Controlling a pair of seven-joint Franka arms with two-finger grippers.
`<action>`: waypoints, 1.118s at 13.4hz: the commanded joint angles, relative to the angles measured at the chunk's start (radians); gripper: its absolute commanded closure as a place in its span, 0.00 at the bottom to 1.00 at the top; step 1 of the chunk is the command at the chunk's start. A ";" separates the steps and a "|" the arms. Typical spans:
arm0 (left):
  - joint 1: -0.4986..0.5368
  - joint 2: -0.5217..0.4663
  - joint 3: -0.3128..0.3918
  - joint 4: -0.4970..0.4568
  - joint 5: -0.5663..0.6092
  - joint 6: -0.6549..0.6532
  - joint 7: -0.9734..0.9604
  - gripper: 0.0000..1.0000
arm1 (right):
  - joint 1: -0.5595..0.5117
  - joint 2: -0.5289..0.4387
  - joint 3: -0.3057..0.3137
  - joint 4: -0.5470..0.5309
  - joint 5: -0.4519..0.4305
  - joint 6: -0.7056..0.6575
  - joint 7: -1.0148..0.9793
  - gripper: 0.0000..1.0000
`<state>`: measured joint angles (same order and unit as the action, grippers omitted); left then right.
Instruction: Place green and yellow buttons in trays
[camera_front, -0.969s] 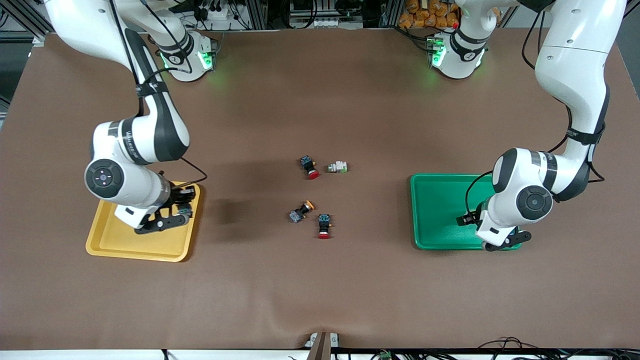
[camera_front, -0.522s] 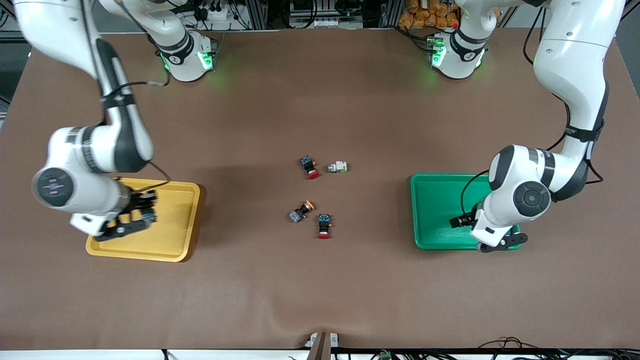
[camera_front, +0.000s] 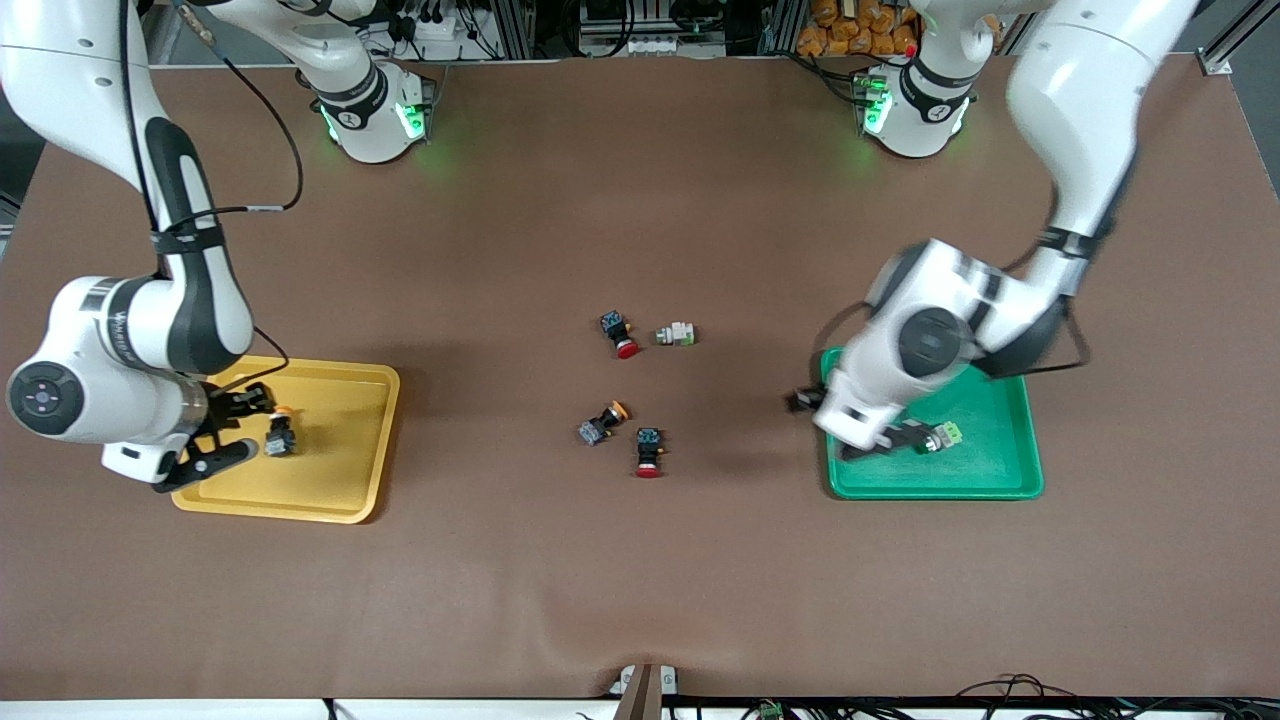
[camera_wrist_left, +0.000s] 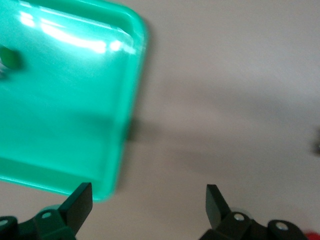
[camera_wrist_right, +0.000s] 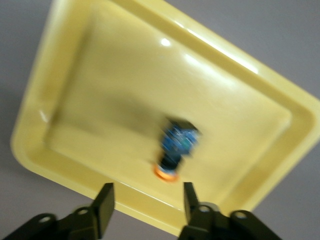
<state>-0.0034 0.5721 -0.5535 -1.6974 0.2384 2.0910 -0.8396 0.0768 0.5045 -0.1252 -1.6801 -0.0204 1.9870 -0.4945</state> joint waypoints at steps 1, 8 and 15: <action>-0.110 0.031 0.001 0.002 0.015 0.016 -0.038 0.00 | 0.082 0.035 0.007 0.092 -0.001 -0.014 0.052 0.00; -0.289 0.098 0.010 -0.010 0.031 0.190 -0.088 0.00 | 0.259 0.118 0.013 0.180 0.175 -0.011 0.534 0.00; -0.326 0.158 0.010 -0.013 0.139 0.199 -0.253 0.00 | 0.376 0.201 0.032 0.283 0.281 -0.007 1.051 0.00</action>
<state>-0.3236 0.7242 -0.5489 -1.7100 0.3519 2.2779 -1.0626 0.4284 0.6727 -0.0988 -1.4370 0.2200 1.9918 0.4189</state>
